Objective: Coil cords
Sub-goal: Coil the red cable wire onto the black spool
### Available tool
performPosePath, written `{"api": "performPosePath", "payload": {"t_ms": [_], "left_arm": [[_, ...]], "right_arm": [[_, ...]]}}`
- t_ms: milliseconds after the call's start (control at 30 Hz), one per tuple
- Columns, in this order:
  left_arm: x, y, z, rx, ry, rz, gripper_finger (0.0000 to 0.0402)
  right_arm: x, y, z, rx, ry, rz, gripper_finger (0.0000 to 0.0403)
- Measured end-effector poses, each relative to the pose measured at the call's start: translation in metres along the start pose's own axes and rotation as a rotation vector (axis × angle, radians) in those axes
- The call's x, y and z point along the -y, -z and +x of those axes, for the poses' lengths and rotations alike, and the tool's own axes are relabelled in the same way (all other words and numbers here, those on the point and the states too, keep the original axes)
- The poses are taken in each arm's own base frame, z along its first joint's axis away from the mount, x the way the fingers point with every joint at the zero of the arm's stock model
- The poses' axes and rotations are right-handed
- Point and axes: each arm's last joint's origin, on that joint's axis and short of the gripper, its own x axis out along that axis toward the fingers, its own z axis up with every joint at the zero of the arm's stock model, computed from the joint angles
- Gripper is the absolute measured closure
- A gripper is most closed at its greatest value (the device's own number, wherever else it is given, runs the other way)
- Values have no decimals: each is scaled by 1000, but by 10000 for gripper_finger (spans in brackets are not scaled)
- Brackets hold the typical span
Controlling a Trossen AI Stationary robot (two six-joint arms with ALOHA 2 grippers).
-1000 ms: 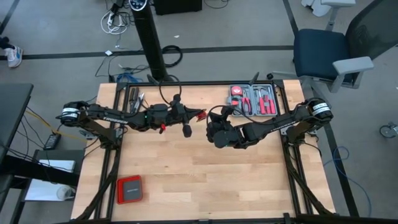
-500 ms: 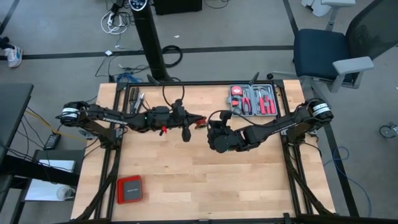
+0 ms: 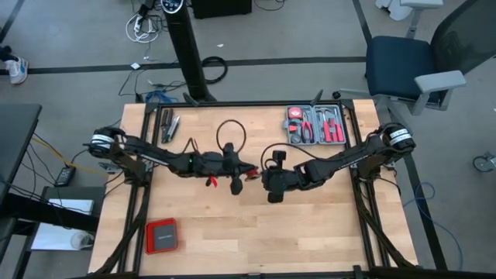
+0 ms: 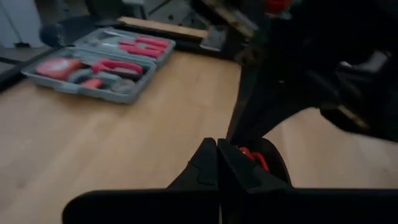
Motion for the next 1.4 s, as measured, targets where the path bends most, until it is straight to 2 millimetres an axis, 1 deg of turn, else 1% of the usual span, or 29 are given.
{"api": "performPosePath", "payload": {"t_ms": [67,200,333,433,533,700,800,1000,1200,1400], "left_arm": [[5,6,3,-16,14,13,402],[13,19,9,-54,29,55,402],[15,33,16,-93,46,47,402],[17,41,22,-78,55,42,402],[18,44,27,-50,63,36,402],[17,50,30,-52,41,37,402],[17,56,33,-70,35,42,402],[17,66,39,-68,39,39,402],[17,70,40,-71,38,47,402],[18,70,40,-73,40,71,402]], "right_arm": [[-5,5,1,-3,-48,22,401],[-14,15,2,5,-90,33,402],[-19,23,6,35,-137,66,402],[-21,30,9,55,-139,79,402],[-23,37,12,61,-160,102,402],[-26,49,15,75,-177,161,401],[-28,55,17,105,-205,197,401],[-33,68,24,103,-233,228,401],[-41,71,35,104,-259,220,401],[-44,73,39,102,-264,210,396]]}}
